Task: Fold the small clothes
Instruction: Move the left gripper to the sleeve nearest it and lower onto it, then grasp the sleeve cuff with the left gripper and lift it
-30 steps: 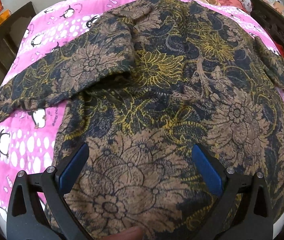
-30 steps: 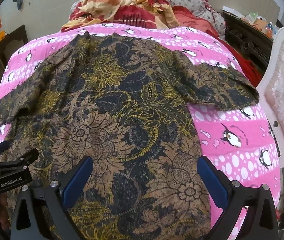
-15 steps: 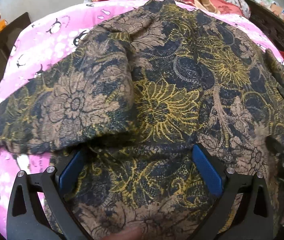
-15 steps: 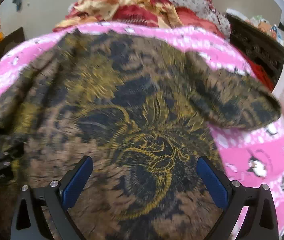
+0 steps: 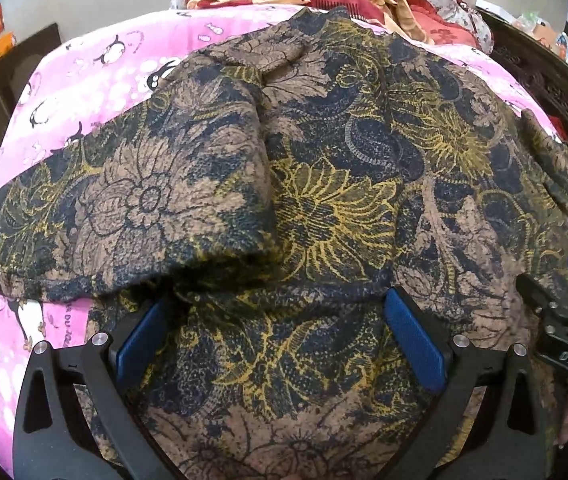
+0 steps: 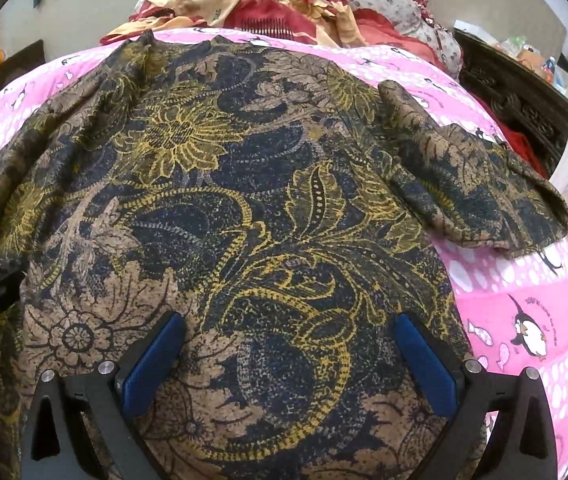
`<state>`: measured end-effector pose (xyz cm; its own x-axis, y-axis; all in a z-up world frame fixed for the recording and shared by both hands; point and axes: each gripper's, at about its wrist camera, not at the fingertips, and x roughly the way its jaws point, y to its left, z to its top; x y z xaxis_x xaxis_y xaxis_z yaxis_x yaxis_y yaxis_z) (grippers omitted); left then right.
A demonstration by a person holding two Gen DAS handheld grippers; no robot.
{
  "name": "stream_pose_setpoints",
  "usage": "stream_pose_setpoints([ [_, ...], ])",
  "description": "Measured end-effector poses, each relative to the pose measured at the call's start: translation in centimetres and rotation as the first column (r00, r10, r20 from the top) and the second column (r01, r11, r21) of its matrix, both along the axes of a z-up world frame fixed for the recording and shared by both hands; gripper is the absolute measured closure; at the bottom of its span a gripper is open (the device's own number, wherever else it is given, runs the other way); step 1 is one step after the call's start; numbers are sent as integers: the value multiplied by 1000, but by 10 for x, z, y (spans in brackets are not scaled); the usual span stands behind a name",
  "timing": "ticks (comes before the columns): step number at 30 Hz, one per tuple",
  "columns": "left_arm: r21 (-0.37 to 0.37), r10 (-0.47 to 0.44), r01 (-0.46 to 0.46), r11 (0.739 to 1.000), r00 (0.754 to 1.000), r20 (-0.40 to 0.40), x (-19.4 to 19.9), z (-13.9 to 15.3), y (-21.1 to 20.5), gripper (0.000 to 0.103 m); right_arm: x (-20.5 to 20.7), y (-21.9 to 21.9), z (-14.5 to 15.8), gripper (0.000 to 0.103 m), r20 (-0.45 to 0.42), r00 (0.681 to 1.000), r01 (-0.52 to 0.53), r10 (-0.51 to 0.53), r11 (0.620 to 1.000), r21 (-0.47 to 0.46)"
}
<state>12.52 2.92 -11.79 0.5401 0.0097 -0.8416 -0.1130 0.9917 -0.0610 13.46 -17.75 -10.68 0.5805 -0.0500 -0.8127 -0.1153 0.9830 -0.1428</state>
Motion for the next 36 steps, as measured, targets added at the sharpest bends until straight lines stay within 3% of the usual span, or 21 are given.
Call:
stream_pose_setpoints([
  [2, -60, 13, -13, 998, 1000, -12, -7, 16, 14, 0, 1, -2, 1, 0, 2, 1000, 0, 0, 1000, 10],
  [5, -178, 84, -74, 981, 995, 45, -33, 57, 63, 0, 0, -4, 1, 0, 6, 1000, -2, 2, 1000, 11],
  [9, -333, 194, -169, 928, 980, 44, -60, 87, 147, 0, -3, -2, 2, 0, 13, 1000, -4, 4, 1000, -4],
  [12, -446, 316, -275, 852, 949, 18, -88, 80, 214, 0, -4, 0, 1, 0, 15, 1000, -3, 3, 1000, -9],
  [14, -523, 406, -352, 776, 914, -12, -104, 68, 260, 0, -4, 0, 1, 0, 15, 1000, -3, 4, 1000, -8],
  [17, -586, 494, -421, 692, 868, -41, -114, 55, 303, 1, -3, 0, 1, 0, 15, 1000, -3, 3, 1000, -9],
  [21, -647, 492, -430, 629, 865, -97, -108, 32, 326, 7, -4, 0, 1, 0, 14, 1000, -4, 4, 1000, -7],
  [23, -680, 450, -427, 597, 879, -157, -97, 10, 325, 8, -4, 0, 1, 0, 15, 1000, -4, 4, 1000, -8],
  [25, -668, 452, -440, 601, 876, -170, -92, 0, 321, 10, -4, 0, 1, 0, 15, 1000, -4, 4, 1000, -8],
  [27, -669, 461, -422, 612, 878, -132, -90, 1, 326, 10, -4, 0, 1, 0, 15, 1000, -4, 4, 1000, -8],
  [29, -689, 483, -428, 585, 866, -128, -89, -2, 330, 10, -4, 0, 1, 0, 15, 1000, -4, 4, 1000, -8],
  [30, -688, 487, -428, 586, 865, -124, -88, -2, 329, 10, -4, 0, 1, 0, 15, 1000, -4, 4, 1000, -9],
  [32, -663, 481, -433, 611, 868, -123, -87, 0, 324, 15, -4, 0, 1, 0, 15, 1000, -4, 4, 1000, -8],
  [33, -638, 471, -438, 633, 872, -132, -86, 3, 317, 33, -4, 0, 1, 0, 15, 1000, -4, 4, 1000, -8],
  [34, -623, 435, -424, 657, 889, -147, -85, 4, 309, 63, -4, 0, 1, 0, 15, 1000, -4, 4, 1000, -8],
  [36, -618, 390, -407, 672, 905, -172, -79, 0, 301, 88, -4, 0, 0, 0, 15, 1000, -4, 4, 1000, -9],
])
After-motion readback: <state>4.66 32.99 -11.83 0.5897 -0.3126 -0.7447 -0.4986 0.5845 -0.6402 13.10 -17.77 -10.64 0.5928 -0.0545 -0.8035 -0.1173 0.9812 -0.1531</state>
